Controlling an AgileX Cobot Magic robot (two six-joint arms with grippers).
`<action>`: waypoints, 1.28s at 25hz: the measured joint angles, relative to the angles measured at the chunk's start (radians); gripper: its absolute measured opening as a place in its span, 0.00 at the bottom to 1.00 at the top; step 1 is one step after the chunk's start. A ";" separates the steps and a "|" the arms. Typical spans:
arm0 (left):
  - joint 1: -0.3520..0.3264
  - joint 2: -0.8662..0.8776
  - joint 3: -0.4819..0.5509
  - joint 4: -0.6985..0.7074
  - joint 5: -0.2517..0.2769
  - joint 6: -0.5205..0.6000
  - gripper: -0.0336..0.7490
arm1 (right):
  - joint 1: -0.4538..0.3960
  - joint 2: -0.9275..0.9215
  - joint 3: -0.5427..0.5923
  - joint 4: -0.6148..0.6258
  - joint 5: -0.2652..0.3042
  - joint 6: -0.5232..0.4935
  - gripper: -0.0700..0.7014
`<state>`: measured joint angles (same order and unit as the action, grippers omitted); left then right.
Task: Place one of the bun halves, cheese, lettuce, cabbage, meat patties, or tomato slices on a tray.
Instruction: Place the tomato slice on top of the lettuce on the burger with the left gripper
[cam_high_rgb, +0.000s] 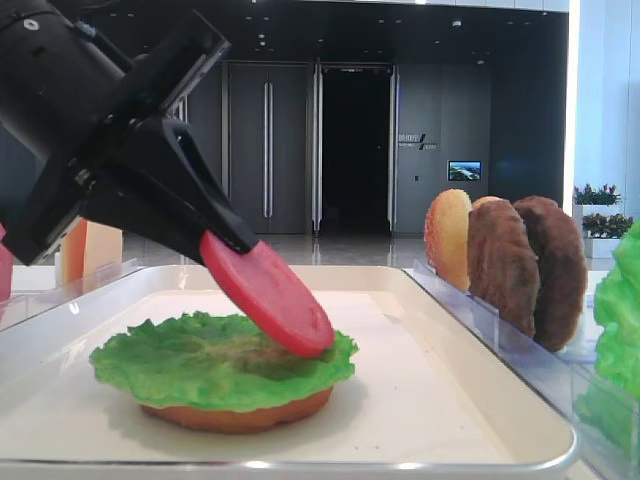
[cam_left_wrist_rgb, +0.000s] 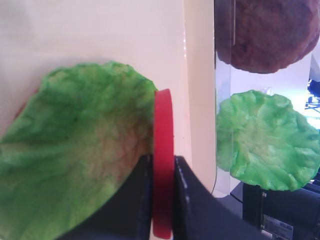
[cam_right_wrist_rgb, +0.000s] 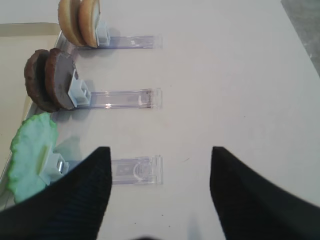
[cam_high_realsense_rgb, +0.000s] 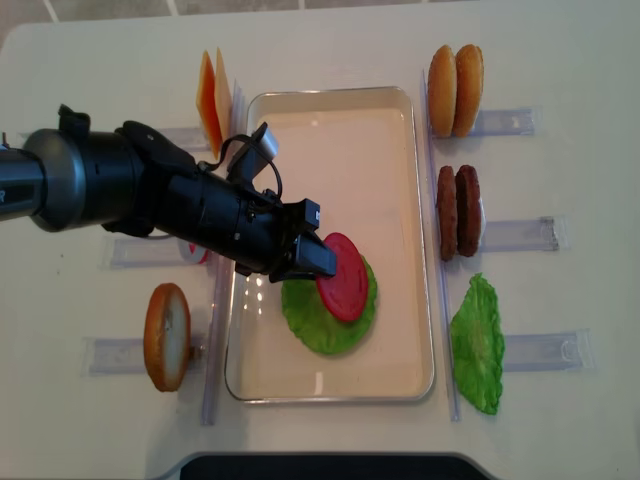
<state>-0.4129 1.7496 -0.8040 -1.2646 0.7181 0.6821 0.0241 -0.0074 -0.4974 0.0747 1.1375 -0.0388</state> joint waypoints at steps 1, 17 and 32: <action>0.000 0.000 0.000 0.000 0.000 0.000 0.12 | 0.000 0.000 0.000 0.000 0.000 0.000 0.66; 0.000 0.000 0.000 0.039 -0.012 -0.005 0.33 | 0.000 0.000 0.000 0.000 0.000 0.000 0.66; 0.000 0.000 0.000 0.157 -0.026 -0.137 0.58 | 0.000 0.000 0.000 0.000 0.000 0.000 0.66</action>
<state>-0.4129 1.7496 -0.8040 -1.1073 0.6917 0.5454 0.0241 -0.0074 -0.4974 0.0747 1.1375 -0.0388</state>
